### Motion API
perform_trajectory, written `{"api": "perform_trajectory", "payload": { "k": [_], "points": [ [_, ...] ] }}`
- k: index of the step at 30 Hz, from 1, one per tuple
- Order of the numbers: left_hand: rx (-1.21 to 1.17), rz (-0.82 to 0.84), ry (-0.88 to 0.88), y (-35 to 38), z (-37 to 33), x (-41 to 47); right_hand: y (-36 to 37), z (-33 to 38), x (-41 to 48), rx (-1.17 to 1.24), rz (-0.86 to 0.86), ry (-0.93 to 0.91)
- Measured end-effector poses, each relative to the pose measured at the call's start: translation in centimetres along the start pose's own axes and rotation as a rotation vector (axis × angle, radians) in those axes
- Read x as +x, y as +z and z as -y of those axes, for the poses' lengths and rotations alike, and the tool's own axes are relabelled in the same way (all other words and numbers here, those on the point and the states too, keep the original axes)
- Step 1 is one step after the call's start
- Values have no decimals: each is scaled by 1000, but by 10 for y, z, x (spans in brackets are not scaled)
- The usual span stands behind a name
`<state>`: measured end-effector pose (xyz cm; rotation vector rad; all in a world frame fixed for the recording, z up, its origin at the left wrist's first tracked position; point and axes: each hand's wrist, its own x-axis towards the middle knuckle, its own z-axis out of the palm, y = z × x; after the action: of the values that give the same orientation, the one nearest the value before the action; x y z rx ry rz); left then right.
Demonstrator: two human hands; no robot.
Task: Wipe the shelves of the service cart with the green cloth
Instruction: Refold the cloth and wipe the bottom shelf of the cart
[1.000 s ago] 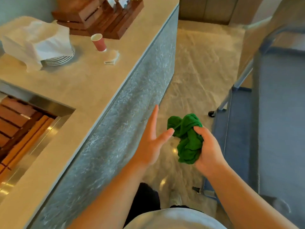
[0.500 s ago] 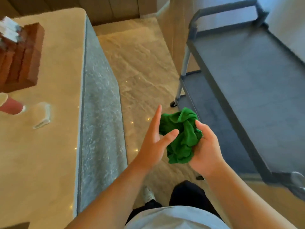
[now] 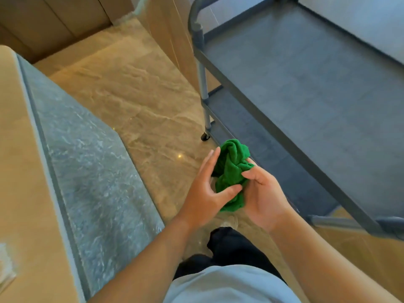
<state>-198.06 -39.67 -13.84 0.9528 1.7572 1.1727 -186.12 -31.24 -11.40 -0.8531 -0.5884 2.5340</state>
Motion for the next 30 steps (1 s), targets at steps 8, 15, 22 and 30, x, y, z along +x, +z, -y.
{"api": "perform_trajectory", "payload": {
  "k": [8, 15, 22, 30],
  "points": [
    [-108, 91, -35, -31, -19, 62, 3, 18, 43, 33, -99, -146],
    [-121, 258, 7, -46, -23, 126, 4, 21, 67, 100, -301, -249],
    [-106, 521, 25, -68, -26, 178, 36, 15, 83, 230, -568, -463],
    [-13, 609, 100, -73, 1, 199, 14, 7, 86, 251, -712, -627]
  ]
}}
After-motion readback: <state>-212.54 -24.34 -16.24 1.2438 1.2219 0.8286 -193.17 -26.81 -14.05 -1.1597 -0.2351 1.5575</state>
